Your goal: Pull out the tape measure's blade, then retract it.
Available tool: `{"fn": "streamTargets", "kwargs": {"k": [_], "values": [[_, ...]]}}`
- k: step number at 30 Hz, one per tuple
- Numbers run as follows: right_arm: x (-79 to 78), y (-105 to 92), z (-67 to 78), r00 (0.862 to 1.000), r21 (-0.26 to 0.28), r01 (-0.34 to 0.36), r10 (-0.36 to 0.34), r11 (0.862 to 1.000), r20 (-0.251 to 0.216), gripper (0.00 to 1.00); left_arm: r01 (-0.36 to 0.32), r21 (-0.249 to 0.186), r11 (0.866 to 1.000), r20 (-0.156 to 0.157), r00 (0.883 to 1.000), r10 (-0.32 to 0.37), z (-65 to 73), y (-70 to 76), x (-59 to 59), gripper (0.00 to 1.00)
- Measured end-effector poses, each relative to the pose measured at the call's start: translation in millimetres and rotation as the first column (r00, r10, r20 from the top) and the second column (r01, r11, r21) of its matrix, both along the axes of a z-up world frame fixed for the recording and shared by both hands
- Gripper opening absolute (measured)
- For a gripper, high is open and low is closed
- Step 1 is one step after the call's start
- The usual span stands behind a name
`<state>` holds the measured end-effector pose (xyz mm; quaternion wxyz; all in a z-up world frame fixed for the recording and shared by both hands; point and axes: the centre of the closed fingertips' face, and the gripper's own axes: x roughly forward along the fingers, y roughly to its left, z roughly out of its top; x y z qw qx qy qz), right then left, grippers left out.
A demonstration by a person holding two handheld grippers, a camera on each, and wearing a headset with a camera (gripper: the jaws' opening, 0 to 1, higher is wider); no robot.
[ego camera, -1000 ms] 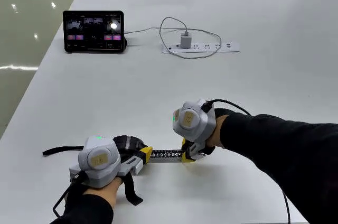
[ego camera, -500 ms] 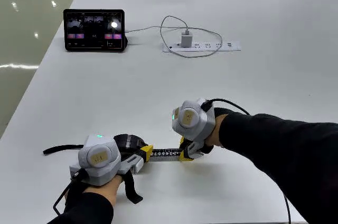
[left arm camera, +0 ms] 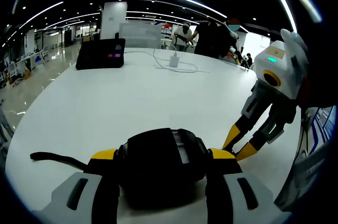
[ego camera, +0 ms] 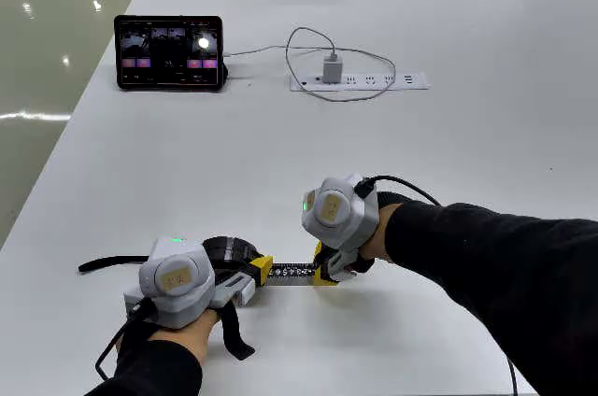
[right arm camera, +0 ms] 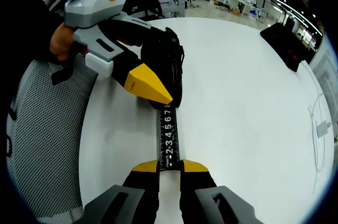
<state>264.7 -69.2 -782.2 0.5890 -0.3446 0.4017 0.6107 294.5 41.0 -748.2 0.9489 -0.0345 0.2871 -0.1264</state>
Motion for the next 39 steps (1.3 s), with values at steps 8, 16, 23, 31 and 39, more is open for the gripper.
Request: {"fn": "streamTargets", "kwargs": {"k": [8, 16, 23, 31, 39], "values": [[-0.6, 3.8, 0.1, 1.0, 0.011, 0.012, -0.012, 1.0, -0.005, 0.1, 0.0, -0.005, 1.0, -0.001, 1.0, 0.0, 0.2, 0.1, -0.1, 0.61], [-0.4, 7.3, -0.2, 1.0, 0.017, 0.011, -0.011, 1.0, -0.001, 0.1, 0.0, -0.008, 1.0, -0.005, 1.0, 0.0, 0.2, -0.2, -0.3, 0.61], [-2.0, 17.8, 0.0, 1.0, 0.034, 0.012, -0.012, 0.999, 0.001, 0.1, 0.001, -0.011, 1.0, -0.007, 1.0, -0.001, 0.5, -0.4, -0.5, 0.61], [-1.1, 21.8, 0.1, 1.0, 0.044, 0.015, -0.015, 0.999, -0.006, 0.1, -0.002, -0.014, 1.0, -0.007, 1.0, 0.002, 0.6, 0.1, -0.2, 0.61], [-1.0, 30.3, -0.1, 1.0, 0.055, 0.016, -0.016, 0.998, -0.005, 0.11, -0.002, -0.016, 1.0, -0.009, 1.0, 0.002, 0.6, 0.5, -0.2, 0.61]]}}
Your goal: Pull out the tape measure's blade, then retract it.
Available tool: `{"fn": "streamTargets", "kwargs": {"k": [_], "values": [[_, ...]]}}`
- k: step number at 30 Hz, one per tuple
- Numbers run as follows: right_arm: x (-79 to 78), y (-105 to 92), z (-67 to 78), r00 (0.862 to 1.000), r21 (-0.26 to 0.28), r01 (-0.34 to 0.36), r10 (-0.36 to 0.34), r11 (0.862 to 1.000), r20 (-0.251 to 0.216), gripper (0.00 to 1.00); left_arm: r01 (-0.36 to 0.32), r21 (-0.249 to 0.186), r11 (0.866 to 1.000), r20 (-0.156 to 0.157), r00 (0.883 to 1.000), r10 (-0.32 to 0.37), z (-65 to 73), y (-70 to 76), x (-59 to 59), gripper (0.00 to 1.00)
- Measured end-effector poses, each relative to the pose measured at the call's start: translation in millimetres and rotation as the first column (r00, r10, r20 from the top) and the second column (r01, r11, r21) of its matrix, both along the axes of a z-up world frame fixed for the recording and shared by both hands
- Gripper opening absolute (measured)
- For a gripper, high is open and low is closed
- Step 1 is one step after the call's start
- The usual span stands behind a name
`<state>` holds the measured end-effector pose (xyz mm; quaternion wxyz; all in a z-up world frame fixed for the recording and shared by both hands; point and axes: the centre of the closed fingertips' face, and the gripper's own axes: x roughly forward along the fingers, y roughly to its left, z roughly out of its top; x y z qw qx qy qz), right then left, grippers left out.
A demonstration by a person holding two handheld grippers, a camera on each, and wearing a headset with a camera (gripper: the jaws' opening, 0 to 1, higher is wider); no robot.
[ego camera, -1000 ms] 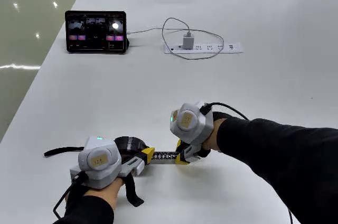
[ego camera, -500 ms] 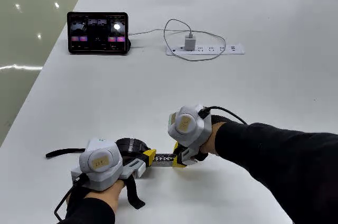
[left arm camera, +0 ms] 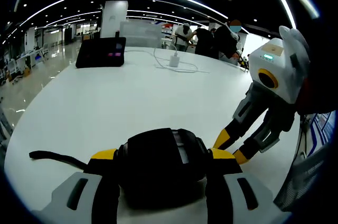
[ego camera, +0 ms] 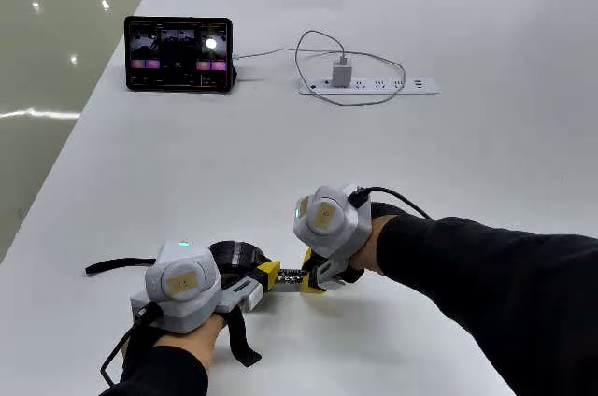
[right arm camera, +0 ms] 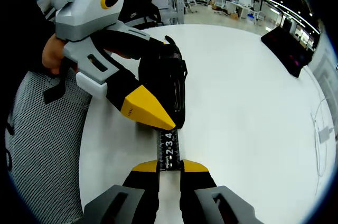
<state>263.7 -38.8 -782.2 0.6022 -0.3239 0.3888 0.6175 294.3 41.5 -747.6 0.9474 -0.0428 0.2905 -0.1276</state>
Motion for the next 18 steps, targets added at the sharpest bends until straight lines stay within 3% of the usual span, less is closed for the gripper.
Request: {"fn": "streamTargets", "kwargs": {"k": [18], "values": [[-1.3, 22.7, 0.4, 1.0, 0.035, 0.007, -0.007, 0.999, 0.004, 0.11, 0.003, -0.005, 1.0, -0.002, 1.0, -0.003, 0.1, 0.2, 0.2, 0.61]]}}
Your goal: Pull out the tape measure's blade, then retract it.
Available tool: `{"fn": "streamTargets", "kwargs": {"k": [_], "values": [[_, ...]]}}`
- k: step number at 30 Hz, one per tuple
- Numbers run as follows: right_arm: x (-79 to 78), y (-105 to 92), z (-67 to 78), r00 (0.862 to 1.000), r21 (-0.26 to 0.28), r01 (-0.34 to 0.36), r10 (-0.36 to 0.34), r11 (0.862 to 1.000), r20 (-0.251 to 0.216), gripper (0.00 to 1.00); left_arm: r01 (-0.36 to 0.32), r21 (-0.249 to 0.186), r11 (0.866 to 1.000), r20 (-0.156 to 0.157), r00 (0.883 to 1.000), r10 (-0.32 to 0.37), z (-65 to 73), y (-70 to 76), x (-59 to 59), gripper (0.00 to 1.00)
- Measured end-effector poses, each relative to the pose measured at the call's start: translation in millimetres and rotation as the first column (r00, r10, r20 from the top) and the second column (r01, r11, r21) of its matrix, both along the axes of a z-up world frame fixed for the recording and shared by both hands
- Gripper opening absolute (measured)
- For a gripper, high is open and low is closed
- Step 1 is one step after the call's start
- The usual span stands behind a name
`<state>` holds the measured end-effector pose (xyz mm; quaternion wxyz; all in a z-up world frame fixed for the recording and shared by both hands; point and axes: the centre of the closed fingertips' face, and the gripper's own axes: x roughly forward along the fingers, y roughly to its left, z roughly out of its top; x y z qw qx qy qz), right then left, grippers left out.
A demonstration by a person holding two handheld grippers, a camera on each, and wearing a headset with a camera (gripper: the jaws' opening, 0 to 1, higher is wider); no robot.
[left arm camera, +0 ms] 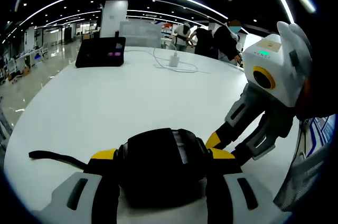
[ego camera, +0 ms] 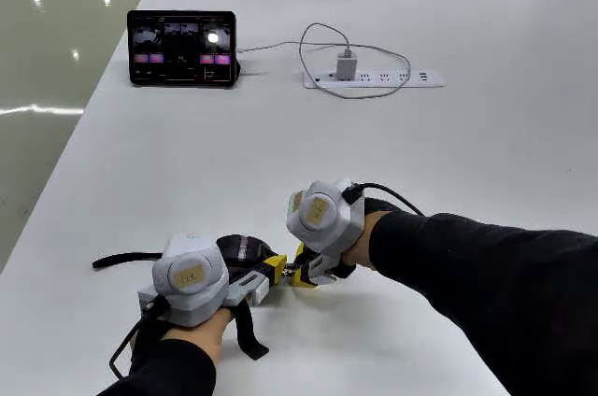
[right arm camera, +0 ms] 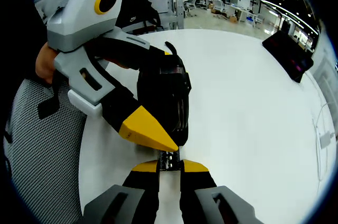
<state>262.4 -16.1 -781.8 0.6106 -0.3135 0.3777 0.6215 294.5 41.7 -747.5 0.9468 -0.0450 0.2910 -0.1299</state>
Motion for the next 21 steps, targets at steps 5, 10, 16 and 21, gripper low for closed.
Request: {"fn": "streamTargets", "kwargs": {"k": [5, 10, 16, 21], "values": [[0.2, 4.0, 0.4, 1.0, 0.007, -0.002, 0.002, 1.0, 0.0, 0.11, 0.001, -0.002, 1.0, 0.0, 1.0, -0.001, 0.1, 0.1, 0.2, 0.61], [0.1, 6.8, 0.5, 1.0, 0.01, -0.005, 0.005, 1.0, -0.002, 0.11, 0.002, -0.004, 1.0, -0.002, 1.0, -0.002, -0.1, 0.2, 0.4, 0.61], [0.0, 10.2, 0.5, 1.0, 0.016, -0.001, 0.002, 1.0, -0.005, 0.11, 0.003, -0.006, 1.0, -0.001, 1.0, -0.003, -0.3, 0.2, 0.5, 0.61], [0.1, 11.9, 0.5, 1.0, 0.02, 0.001, -0.001, 1.0, -0.008, 0.11, 0.004, -0.007, 1.0, -0.002, 1.0, -0.004, -0.3, 0.2, 0.3, 0.61]]}}
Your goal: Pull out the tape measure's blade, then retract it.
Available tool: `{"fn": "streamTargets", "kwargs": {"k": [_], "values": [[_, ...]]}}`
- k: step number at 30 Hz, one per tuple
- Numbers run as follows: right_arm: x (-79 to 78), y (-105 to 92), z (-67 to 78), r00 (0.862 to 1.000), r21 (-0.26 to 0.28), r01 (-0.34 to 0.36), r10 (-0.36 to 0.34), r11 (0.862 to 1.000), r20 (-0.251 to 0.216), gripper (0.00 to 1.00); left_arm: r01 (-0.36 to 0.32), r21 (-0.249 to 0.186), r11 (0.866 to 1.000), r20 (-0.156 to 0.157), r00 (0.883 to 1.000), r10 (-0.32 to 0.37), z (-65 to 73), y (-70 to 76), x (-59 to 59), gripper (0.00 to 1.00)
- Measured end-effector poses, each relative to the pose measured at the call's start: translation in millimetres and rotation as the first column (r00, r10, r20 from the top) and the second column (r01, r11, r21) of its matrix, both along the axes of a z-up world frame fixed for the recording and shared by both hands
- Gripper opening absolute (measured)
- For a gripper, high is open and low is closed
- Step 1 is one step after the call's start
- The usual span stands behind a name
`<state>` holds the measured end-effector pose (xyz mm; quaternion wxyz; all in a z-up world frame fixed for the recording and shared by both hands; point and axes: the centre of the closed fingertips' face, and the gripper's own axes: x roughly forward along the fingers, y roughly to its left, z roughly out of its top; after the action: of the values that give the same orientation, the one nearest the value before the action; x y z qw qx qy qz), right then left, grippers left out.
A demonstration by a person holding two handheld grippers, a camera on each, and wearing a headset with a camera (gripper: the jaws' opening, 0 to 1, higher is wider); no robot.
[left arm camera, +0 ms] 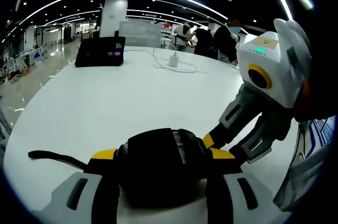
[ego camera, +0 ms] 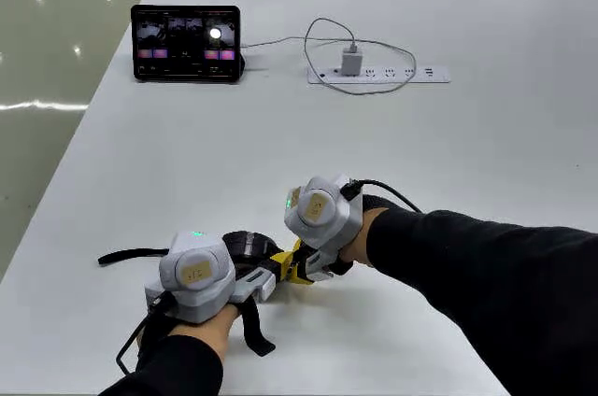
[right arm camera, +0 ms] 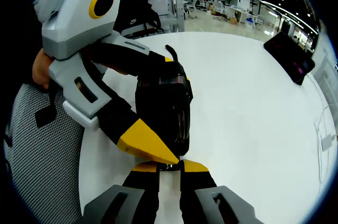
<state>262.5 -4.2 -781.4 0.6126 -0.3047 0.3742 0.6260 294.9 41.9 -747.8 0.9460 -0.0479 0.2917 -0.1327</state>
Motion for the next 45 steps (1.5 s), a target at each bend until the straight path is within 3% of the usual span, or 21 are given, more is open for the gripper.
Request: {"fn": "streamTargets", "kwargs": {"k": [19, 28, 37, 45], "values": [[-0.4, 1.5, -0.5, 1.0, 0.007, -0.012, 0.011, 1.0, 0.028, 0.12, 0.006, 0.031, 1.0, 0.018, 1.0, -0.006, 1.1, -1.1, -0.1, 0.63], [-0.9, 1.7, 0.4, 0.998, -0.001, -0.021, 0.021, 1.0, 0.058, 0.12, 0.028, 0.031, 0.999, -0.004, 1.0, -0.028, 0.9, -1.8, -0.5, 0.63], [0.6, -1.9, 9.8, 0.997, 0.042, -0.011, 0.008, 0.999, 0.083, 0.14, 0.042, 0.022, 0.999, -0.024, 0.999, -0.041, 1.8, -2.3, -1.7, 0.62], [-2.9, -14.5, 19.4, 0.996, 0.071, 0.01, -0.017, 0.997, 0.09, 0.15, 0.089, 0.026, 0.996, -0.012, 0.996, -0.089, 10.9, -0.3, -2.5, 0.6]]}}
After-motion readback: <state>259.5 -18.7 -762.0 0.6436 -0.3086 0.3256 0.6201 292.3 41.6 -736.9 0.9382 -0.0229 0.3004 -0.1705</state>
